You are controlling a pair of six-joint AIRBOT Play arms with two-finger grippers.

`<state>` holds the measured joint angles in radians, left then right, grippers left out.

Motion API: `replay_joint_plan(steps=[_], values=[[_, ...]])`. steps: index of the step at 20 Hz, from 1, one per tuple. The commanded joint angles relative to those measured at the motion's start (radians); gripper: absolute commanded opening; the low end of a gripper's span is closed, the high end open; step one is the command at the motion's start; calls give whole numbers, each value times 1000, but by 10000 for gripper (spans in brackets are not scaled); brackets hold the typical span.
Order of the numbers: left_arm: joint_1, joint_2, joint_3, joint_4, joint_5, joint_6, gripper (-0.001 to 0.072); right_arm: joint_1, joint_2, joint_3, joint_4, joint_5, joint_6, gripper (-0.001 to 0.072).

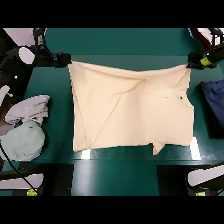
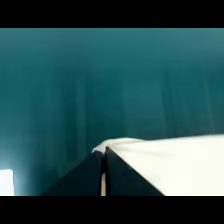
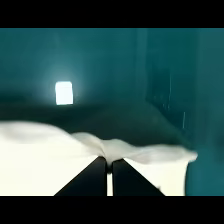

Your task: Fold the shirts.

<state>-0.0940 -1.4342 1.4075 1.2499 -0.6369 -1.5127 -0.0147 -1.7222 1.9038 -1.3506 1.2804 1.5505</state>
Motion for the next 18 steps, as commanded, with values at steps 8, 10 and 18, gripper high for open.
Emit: replay_joint_plan(steps=[8,10,18], values=[[1,-90,-3,-5,-101,55,25,-37,-23,-66,-7,-16,-87,18],[1,-119,-4,-8,-179,55,25,-37,-3,-169,-8,-26,-86,18],[1,-223,-4,-53,-186,45,27,-4,21,-396,-2,-63,-85,22]])
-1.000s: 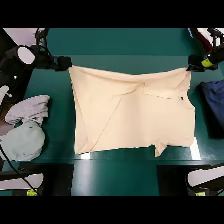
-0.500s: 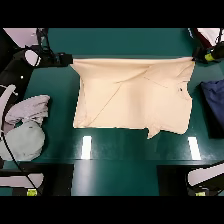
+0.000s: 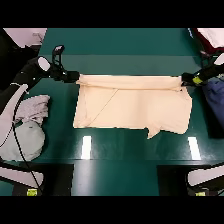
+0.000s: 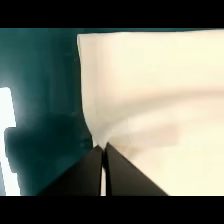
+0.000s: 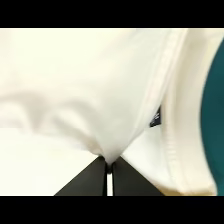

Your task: Fold the shirts.

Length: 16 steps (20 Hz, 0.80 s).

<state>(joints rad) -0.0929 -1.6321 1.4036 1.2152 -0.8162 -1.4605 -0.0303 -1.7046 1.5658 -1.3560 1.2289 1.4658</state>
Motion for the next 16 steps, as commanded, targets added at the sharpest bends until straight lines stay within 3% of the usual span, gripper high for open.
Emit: replay_joint_plan(steps=[1,2,3,4,7,9,11,16], values=[[0,-25,1,-20,-9,-7,137,19,3,-58,3,-13,2,26],[0,-25,1,-21,-23,-7,459,21,5,-54,3,-13,3,94],[0,-24,1,-21,-44,-6,685,21,4,-41,4,-3,4,287],[0,-23,1,-17,-76,-6,660,20,5,-18,4,33,3,384],[29,8,10,6,-222,-5,658,-5,12,71,27,206,-39,385],[76,56,8,17,-338,5,657,-51,53,79,161,301,-137,384],[116,128,-44,15,-417,47,658,-107,96,79,304,361,-160,385],[136,347,-457,-69,-348,58,657,-152,177,79,368,388,-178,383]])
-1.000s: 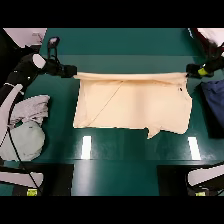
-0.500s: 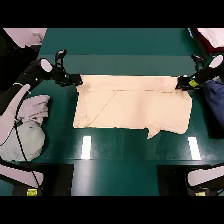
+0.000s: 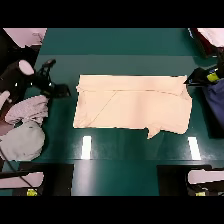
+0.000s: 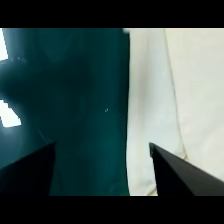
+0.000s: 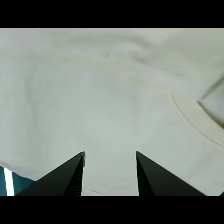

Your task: Fold the shirts.

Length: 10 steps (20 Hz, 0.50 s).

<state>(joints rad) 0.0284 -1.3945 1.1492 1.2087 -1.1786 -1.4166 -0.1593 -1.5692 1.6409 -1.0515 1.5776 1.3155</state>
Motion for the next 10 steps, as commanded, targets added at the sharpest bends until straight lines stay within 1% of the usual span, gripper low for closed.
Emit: replay_joint_plan(steps=[1,4,9,10], values=[[15,148,-294,-131,47,49,657,-23,53,3,63,39,-28,383],[15,195,-451,-264,89,114,657,-23,79,3,64,39,-27,383],[15,190,-515,-360,108,187,657,-23,89,0,65,47,-27,383],[15,190,-517,-359,114,188,657,-23,95,-15,64,45,-27,383]])
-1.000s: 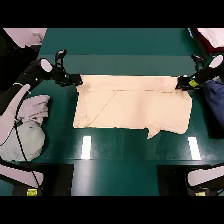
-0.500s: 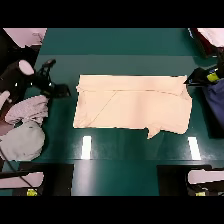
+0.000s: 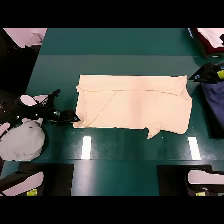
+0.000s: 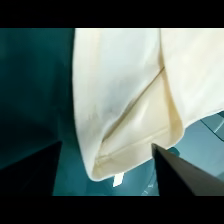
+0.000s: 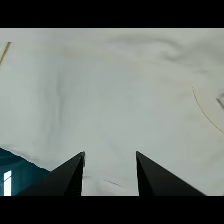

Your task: Fold the shirts.

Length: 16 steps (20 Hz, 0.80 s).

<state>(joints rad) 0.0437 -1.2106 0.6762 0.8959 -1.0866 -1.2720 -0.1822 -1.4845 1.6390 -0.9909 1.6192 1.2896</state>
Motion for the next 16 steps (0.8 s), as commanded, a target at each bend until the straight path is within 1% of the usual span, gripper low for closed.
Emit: replay_joint_plan(steps=[1,3,5,6,7,8,9,10,11,12,16], values=[[0,5,-43,-46,23,42,657,0,17,-37,4,4,-1,383],[0,6,-43,-46,2,42,657,0,44,-120,3,-13,-2,383],[0,6,-43,-37,-32,43,656,-6,82,-206,2,-61,-10,382],[0,6,-43,-35,-43,43,636,-10,105,-249,2,-93,-13,378],[0,6,-43,-35,-50,50,449,-21,129,-292,2,-123,-13,378],[0,6,-43,-36,-48,54,281,-30,150,-328,2,-141,-13,378],[0,6,-43,-36,-45,60,244,-35,171,-365,1,-152,-13,378],[0,6,-43,-36,-47,60,243,-51,189,-399,1,-156,-13,378],[0,6,-43,-36,-49,56,221,-67,208,-436,1,-157,-13,378],[0,6,-43,-37,-56,62,29,-87,228,-475,1,-160,-13,378],[0,11,-12,-40,-81,57,23,-193,319,-688,-49,-162,-11,379]])
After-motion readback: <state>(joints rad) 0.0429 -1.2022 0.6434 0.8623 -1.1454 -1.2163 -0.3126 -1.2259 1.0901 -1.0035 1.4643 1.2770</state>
